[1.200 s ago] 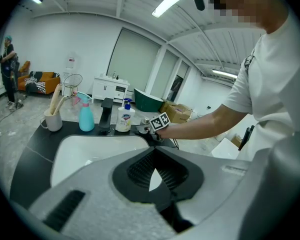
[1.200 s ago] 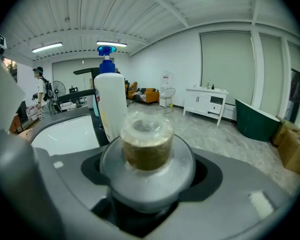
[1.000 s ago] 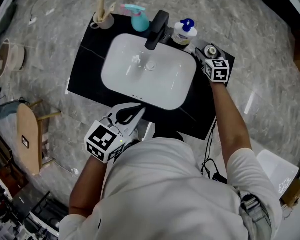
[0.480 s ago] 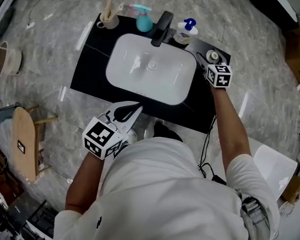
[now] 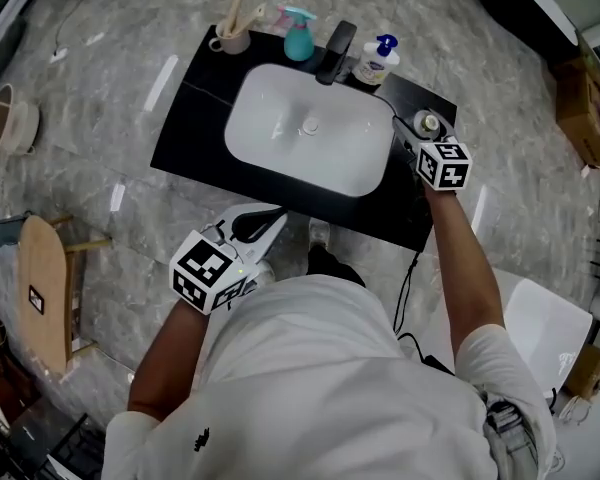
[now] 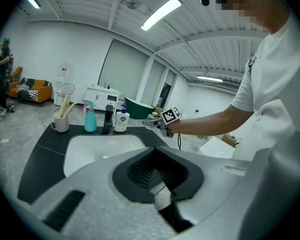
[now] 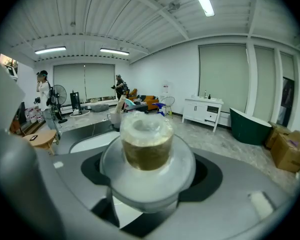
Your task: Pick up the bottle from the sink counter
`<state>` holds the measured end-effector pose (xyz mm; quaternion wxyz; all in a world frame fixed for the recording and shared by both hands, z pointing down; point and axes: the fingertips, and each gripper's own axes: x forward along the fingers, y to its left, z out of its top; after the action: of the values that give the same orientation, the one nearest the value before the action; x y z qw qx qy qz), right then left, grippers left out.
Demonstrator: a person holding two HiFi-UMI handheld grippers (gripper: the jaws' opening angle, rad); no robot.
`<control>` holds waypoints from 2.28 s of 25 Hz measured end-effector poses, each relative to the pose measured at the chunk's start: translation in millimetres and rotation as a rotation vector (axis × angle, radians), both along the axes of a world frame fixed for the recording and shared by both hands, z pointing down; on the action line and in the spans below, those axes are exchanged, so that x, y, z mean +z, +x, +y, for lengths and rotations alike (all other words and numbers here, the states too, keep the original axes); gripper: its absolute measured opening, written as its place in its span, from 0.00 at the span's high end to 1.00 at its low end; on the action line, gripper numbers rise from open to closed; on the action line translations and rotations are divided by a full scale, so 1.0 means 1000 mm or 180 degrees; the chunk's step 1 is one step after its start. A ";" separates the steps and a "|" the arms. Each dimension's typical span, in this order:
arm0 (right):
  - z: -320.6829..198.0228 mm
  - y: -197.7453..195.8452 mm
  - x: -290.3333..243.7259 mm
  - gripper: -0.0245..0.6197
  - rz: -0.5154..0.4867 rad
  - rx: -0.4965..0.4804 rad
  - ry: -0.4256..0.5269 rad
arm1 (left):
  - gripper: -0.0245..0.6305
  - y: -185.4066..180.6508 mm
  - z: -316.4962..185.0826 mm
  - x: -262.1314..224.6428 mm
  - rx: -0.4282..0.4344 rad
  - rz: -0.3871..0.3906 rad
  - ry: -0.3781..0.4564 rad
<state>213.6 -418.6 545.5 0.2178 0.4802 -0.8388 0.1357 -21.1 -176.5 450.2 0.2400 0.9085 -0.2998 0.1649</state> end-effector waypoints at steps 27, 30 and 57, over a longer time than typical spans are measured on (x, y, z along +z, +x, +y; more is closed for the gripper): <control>0.213 -0.128 -0.114 0.41 -0.0182 -0.0540 0.0108 | 0.95 -0.078 0.135 0.003 0.0077 0.0111 0.0135; 0.232 -0.138 -0.118 0.41 -0.0207 -0.0586 0.0112 | 0.95 -0.082 0.147 0.004 0.0091 0.0115 0.0134; 0.298 -0.172 -0.140 0.41 -0.0178 -0.0758 0.0109 | 0.95 -0.098 0.193 0.002 0.0095 0.0167 0.0179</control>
<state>41.6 -120.8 406.0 0.2007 0.3768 -0.8978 0.1080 -119.3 16.1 452.3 0.2198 0.9232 -0.2843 0.1361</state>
